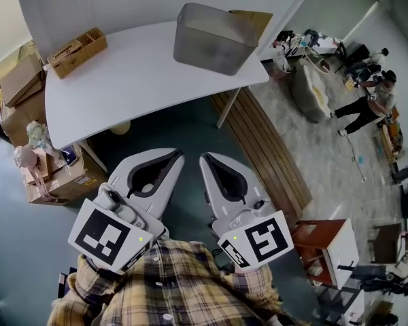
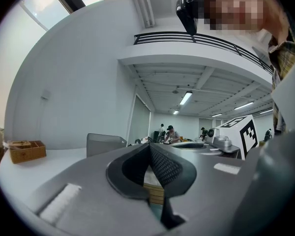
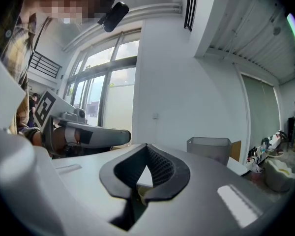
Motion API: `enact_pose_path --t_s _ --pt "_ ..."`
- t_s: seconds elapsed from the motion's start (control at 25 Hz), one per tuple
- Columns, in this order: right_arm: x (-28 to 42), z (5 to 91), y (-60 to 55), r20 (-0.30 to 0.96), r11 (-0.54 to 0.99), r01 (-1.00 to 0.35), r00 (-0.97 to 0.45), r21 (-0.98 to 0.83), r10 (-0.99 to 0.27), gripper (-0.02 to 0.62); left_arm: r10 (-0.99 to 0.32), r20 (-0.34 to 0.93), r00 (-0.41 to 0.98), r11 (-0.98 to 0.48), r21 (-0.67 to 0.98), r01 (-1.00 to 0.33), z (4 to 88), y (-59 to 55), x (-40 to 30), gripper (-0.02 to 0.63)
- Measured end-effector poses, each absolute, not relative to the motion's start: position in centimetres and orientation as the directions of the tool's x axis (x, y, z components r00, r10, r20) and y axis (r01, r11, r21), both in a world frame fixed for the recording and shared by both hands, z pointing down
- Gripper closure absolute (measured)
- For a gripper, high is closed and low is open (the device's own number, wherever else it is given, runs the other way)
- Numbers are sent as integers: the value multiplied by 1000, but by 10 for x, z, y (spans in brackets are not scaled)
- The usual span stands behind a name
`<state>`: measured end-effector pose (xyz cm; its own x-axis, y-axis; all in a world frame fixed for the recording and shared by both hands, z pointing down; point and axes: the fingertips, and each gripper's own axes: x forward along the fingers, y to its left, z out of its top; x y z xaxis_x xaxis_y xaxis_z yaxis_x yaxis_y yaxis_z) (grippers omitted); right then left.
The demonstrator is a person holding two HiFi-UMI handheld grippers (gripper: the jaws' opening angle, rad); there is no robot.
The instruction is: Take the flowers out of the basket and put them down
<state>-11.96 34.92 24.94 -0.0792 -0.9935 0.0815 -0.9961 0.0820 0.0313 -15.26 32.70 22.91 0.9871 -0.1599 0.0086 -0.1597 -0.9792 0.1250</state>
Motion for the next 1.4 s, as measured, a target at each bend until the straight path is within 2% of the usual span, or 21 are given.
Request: enact_pose_path --t_s 0.8,1.4 --pt "-67 251 169 106 34 -999 -30 36 -994 591 -97 6 995 -987 126 -97 228 143 -97 594" --pt "-8 264 106 122 -56 -998 57 12 -991 591 -71 43 997 -987 138 -77 245 69 -54 594"
